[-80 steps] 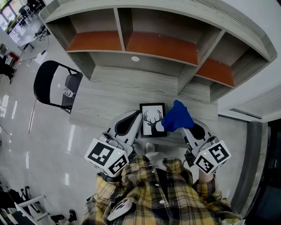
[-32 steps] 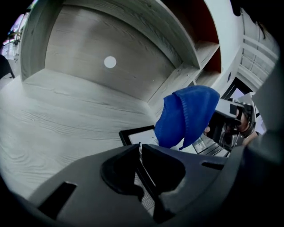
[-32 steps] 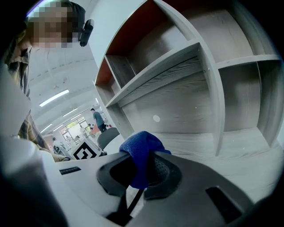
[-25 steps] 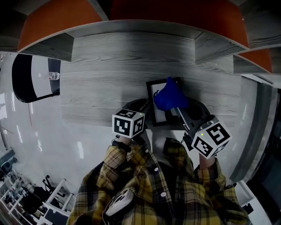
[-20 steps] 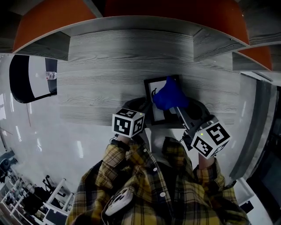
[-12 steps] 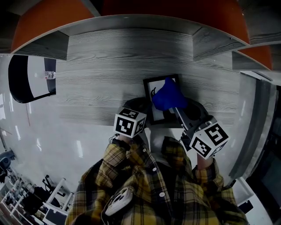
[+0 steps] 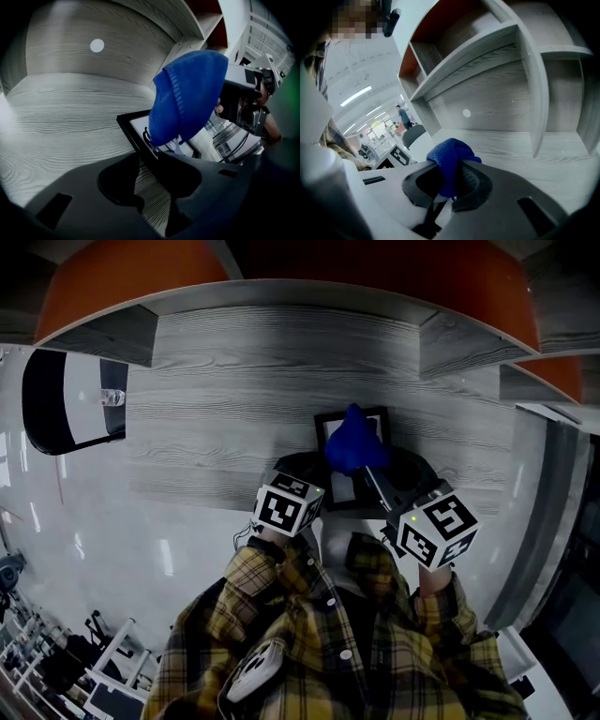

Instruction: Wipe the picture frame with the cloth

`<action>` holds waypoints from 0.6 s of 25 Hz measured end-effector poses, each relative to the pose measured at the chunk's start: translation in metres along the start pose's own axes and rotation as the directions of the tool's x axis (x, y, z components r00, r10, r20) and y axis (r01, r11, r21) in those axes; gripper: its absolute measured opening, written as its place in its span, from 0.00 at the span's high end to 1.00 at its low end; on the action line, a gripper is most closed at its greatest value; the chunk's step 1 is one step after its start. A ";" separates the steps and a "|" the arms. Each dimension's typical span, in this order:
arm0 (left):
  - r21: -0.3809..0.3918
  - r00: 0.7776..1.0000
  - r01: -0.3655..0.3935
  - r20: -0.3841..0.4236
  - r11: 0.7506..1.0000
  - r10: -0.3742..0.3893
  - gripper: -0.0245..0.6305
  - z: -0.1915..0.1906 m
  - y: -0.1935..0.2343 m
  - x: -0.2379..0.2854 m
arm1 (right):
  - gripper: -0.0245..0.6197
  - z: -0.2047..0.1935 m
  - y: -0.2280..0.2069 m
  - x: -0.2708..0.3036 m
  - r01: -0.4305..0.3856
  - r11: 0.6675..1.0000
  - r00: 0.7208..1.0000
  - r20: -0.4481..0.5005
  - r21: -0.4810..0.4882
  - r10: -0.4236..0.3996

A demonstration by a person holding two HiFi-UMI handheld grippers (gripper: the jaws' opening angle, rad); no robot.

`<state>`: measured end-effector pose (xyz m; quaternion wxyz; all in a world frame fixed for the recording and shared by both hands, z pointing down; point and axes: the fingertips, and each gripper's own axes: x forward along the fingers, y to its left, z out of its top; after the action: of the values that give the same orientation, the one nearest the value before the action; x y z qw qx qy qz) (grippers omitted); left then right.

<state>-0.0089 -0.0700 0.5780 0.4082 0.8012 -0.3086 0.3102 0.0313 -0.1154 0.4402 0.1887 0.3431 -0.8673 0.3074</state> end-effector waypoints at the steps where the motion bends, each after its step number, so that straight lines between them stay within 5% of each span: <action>1: -0.004 1.000 0.000 -0.004 1.000 0.000 0.78 -0.001 0.000 -0.001 | 0.90 -0.005 0.001 0.010 -0.012 1.000 0.999 -0.045 -0.018 0.011; 10: 0.001 1.000 -0.005 -0.012 1.000 0.005 0.78 -0.005 0.002 0.000 | 0.90 -0.059 -0.002 0.100 -0.047 0.988 0.934 -0.358 -0.150 -0.010; 15: -0.001 1.000 -0.009 -0.003 1.000 0.009 0.78 -0.005 0.005 0.001 | 0.90 -0.071 -0.009 0.117 -0.021 0.959 0.932 -0.354 -0.282 -0.083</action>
<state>-0.0132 -0.0684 0.5830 0.4079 0.7991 -0.3115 0.3131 -0.0356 -0.1296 0.5590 0.3970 0.2640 -0.8468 0.2360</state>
